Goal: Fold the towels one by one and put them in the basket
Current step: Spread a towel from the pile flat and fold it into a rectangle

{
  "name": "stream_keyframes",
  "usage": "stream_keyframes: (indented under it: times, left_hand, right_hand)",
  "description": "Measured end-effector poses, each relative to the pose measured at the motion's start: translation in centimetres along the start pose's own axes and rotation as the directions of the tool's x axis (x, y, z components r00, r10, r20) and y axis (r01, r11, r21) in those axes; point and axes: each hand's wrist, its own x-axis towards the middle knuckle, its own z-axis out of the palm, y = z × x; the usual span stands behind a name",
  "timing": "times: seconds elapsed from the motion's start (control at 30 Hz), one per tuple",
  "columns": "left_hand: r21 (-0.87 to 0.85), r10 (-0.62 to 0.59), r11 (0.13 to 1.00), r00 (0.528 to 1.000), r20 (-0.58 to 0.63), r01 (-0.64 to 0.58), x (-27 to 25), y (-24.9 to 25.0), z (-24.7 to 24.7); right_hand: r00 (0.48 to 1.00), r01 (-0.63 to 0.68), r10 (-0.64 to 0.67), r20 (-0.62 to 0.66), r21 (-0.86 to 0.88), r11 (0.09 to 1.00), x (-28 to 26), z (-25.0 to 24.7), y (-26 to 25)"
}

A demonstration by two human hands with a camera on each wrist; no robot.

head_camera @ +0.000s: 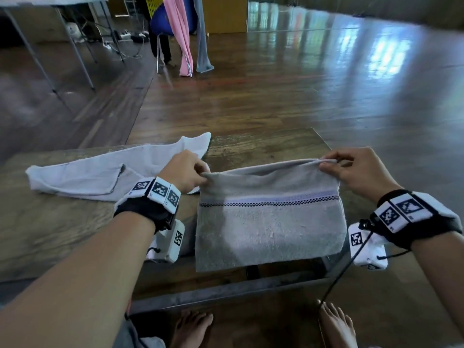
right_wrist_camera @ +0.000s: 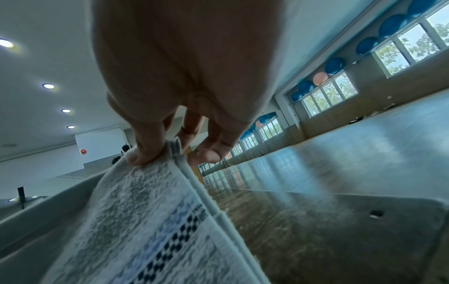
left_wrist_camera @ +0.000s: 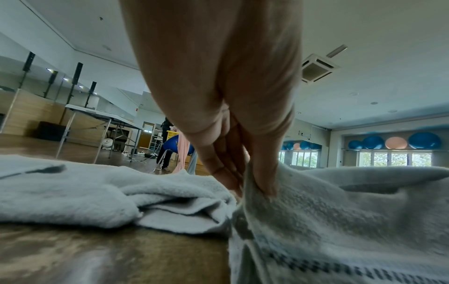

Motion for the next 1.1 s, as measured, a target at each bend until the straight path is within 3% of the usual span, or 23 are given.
stream_keyframes:
  times: [0.23,0.37,0.73,0.9,1.1]
  left_hand:
    - [0.116,-0.128,0.985,0.992,0.0,0.127,-2.4,1.3,-0.2]
    - [0.112,-0.188,0.977,0.98,0.06,0.18,-2.2,2.0,-0.8]
    - [-0.032,-0.288,0.957,0.957,0.029,0.289,-1.4,0.6,-0.9]
    - [-0.12,-0.332,0.931,0.937,0.109,0.344,-0.9,0.0,0.3]
    - [-0.145,-0.3,0.94,0.951,0.078,0.308,-0.8,-0.7,0.6]
  right_hand:
    - [0.995,0.046,-0.047,-0.088,-0.019,0.999,-4.3,-0.4,-3.0]
    - [0.997,0.021,-0.024,-0.075,-0.034,0.999,-4.7,-0.9,-3.0]
    - [0.992,-0.091,0.086,-0.088,-0.048,0.995,-3.0,-1.2,-0.7]
    - [0.991,-0.127,0.123,-0.047,-0.117,0.985,-2.7,-0.5,0.0]
    - [0.978,-0.205,0.209,0.001,-0.192,0.96,-2.7,0.0,0.1]
